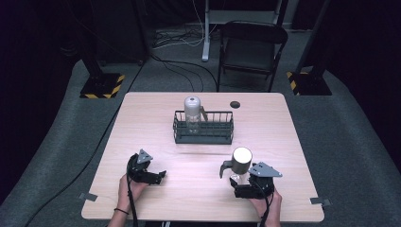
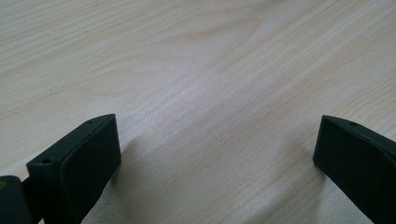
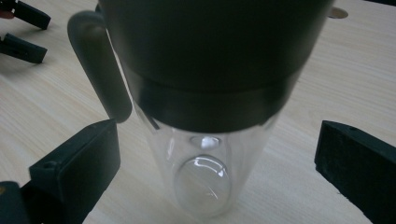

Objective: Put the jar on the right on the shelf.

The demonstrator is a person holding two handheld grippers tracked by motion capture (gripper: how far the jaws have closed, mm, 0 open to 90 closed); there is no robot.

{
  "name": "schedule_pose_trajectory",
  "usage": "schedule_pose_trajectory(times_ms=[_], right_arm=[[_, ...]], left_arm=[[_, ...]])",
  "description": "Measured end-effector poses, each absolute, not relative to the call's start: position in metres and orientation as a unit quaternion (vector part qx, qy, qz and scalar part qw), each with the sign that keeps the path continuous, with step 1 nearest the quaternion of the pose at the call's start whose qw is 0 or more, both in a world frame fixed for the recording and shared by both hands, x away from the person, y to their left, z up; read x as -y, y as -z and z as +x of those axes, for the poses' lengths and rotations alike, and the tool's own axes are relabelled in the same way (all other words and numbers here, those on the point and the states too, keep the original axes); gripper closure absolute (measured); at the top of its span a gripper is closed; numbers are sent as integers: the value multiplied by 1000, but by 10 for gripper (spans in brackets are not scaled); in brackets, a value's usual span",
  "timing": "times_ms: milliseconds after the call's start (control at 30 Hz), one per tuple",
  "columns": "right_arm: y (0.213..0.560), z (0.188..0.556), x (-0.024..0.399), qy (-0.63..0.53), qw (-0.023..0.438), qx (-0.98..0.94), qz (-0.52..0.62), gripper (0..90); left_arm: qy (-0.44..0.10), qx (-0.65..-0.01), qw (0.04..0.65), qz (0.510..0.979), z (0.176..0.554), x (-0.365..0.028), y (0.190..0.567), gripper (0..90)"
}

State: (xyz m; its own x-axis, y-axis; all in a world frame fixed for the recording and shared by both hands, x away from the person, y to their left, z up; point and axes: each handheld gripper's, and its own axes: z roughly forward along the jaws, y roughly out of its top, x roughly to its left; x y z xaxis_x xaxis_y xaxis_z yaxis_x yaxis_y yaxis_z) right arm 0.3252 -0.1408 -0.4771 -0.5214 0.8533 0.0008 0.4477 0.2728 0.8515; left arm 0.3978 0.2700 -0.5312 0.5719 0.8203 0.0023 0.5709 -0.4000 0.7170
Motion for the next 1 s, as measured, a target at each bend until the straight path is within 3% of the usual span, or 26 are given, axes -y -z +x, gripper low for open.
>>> schedule_pose_trajectory(times_ms=[433, 733, 1000], right_arm=[[475, 334, 129, -437, 237, -763, 414, 2], [479, 332, 134, -460, 232, -746, 422, 275], [478, 329, 134, -460, 246, -740, 424, 298]], left_arm=[[-180, -423, 345, 818, 398, -270, 531, 4], [-180, -423, 345, 819, 398, -270, 531, 4], [-180, -422, 345, 819, 398, -270, 531, 4]])
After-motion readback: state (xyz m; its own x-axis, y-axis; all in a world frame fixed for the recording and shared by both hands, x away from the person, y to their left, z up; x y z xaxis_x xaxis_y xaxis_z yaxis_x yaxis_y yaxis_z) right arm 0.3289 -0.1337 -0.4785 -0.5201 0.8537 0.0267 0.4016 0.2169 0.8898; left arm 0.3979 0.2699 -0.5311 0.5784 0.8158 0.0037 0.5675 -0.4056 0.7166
